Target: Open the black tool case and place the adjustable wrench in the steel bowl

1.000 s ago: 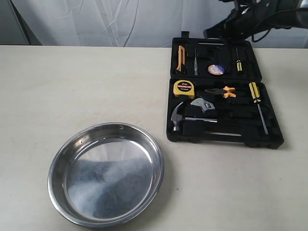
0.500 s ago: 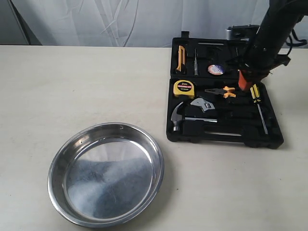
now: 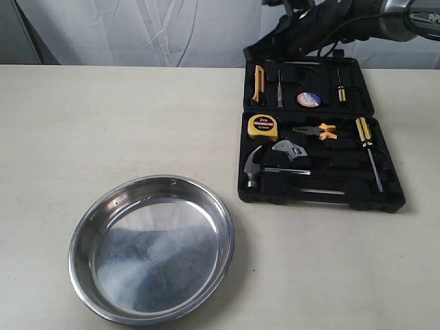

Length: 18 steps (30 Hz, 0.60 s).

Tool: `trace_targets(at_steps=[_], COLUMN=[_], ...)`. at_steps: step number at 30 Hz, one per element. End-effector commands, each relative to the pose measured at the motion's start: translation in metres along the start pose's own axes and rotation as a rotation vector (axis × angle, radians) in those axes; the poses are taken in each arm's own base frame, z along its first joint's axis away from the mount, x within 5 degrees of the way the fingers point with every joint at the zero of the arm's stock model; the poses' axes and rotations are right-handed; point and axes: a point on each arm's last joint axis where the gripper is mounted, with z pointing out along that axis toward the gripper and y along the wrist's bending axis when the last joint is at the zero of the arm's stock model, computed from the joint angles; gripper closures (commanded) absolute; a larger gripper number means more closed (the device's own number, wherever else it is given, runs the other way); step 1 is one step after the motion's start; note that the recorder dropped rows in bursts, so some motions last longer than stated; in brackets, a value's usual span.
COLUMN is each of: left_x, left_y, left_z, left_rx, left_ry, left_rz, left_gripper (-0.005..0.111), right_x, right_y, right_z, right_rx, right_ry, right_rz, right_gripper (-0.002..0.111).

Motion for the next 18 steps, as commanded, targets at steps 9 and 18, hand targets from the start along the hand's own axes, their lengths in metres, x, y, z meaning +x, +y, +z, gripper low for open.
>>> trace_targets(at_steps=[9,18], left_x=[0.001,0.001], left_y=[0.000,0.000], left_z=[0.000,0.000], left_rx=[0.007,0.007], left_ry=[-0.005,-0.005], left_rz=[0.001,0.001], left_gripper=[0.106,0.106], right_x=[0.059,0.069], right_y=[-0.079,-0.029], right_z=[-0.033,-0.044], right_rx=[0.176,-0.268], right_ry=[0.557,0.794], right_rz=[0.233,0.132], right_gripper=[0.109,0.109])
